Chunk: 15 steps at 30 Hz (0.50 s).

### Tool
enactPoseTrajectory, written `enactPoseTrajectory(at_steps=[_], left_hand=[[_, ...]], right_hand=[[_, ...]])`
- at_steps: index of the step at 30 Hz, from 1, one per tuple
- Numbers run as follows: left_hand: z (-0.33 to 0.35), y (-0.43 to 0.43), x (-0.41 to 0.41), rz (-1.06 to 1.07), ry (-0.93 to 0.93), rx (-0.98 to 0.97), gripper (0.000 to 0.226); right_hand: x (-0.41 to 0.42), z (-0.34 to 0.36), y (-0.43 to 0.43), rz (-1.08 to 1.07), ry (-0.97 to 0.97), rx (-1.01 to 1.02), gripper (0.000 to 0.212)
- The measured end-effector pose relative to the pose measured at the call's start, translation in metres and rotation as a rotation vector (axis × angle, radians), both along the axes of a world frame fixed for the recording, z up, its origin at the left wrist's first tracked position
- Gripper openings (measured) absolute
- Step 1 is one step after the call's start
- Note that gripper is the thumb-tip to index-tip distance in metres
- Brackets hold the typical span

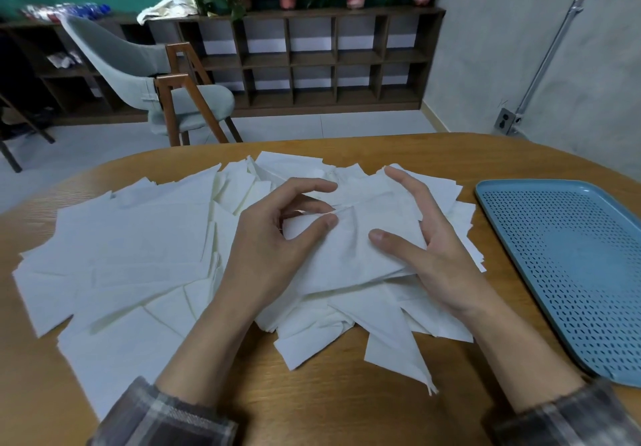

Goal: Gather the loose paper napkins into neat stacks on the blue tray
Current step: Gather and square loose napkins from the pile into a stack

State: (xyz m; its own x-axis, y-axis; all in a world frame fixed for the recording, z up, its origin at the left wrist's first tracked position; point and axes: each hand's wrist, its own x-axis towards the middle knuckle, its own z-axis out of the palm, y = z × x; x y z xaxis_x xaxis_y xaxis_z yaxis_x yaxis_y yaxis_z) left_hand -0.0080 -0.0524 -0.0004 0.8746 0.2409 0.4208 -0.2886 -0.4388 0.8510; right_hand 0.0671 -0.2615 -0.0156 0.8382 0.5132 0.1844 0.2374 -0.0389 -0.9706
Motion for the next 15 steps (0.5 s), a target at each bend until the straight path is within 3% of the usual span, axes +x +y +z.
enactPoseTrajectory(at_steps=[5,15], left_hand=[[-0.0028,0.0004,0.0004,0.002,0.022,0.074,0.033],[0.0013,-0.0026,-0.0012,-0.076,0.035,-0.019,0.036]], right_hand=[[0.0025,-0.0011,-0.0007,-0.034,-0.038,-0.001,0.068],[-0.0048,0.0021,-0.0007,0.038,-0.064,-0.034,0.081]])
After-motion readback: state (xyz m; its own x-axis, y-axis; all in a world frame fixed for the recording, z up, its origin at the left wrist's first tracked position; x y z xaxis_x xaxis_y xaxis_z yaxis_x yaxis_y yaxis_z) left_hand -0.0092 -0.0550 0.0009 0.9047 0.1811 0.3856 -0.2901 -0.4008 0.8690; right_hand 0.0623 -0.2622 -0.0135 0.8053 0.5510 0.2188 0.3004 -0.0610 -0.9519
